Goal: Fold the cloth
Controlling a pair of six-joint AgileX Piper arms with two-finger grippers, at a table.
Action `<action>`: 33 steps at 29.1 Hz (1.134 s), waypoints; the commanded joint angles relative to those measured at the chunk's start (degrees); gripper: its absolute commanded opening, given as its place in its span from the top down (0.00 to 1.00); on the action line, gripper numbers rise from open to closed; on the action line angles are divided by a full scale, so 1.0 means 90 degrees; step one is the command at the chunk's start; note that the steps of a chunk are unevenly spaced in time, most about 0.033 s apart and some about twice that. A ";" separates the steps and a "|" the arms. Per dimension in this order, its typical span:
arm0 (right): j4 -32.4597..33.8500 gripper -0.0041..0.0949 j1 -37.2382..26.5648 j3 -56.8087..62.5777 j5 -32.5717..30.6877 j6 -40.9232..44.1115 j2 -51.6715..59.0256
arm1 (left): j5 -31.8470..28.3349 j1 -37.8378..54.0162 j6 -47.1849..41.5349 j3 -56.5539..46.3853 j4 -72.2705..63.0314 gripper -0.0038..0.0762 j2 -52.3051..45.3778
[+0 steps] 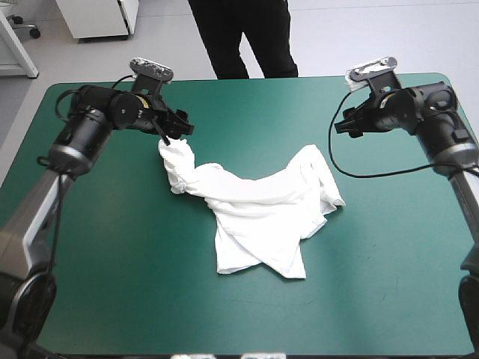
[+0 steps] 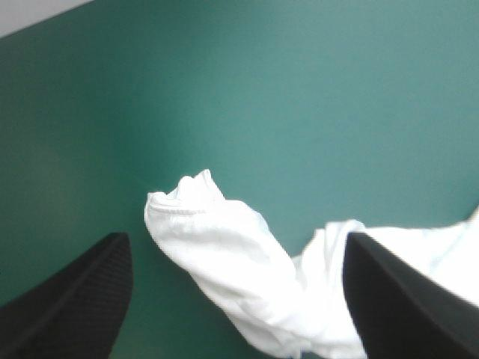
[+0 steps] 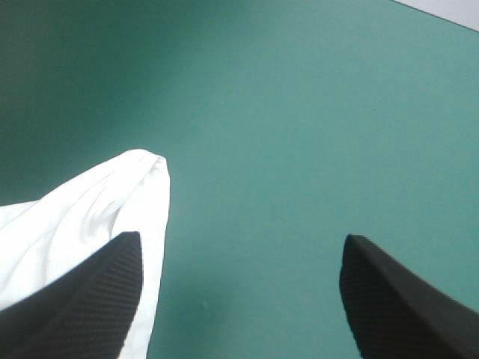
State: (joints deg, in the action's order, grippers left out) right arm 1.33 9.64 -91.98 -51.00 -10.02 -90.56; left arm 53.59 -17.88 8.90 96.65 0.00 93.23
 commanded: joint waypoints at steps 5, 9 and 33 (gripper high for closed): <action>0.0030 0.30 -0.0008 -0.0213 -0.0500 -0.0018 0.1302 | 0.1212 -0.0869 -0.0257 -0.0336 0.0000 0.25 -0.1831; 0.0018 0.30 0.0002 -0.0147 -0.0644 -0.0018 0.1741 | 0.1543 -0.1526 -0.0586 -0.0922 0.0054 0.25 -0.2117; 0.0650 0.30 0.0063 -0.0147 -0.0972 0.0031 0.2316 | 0.0090 -0.3179 -0.1074 -0.3701 0.0103 0.25 -0.0550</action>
State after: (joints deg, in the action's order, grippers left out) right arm 6.26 10.17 -91.93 -62.78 -9.66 -71.03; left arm 56.54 -46.08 0.00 62.36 1.99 87.97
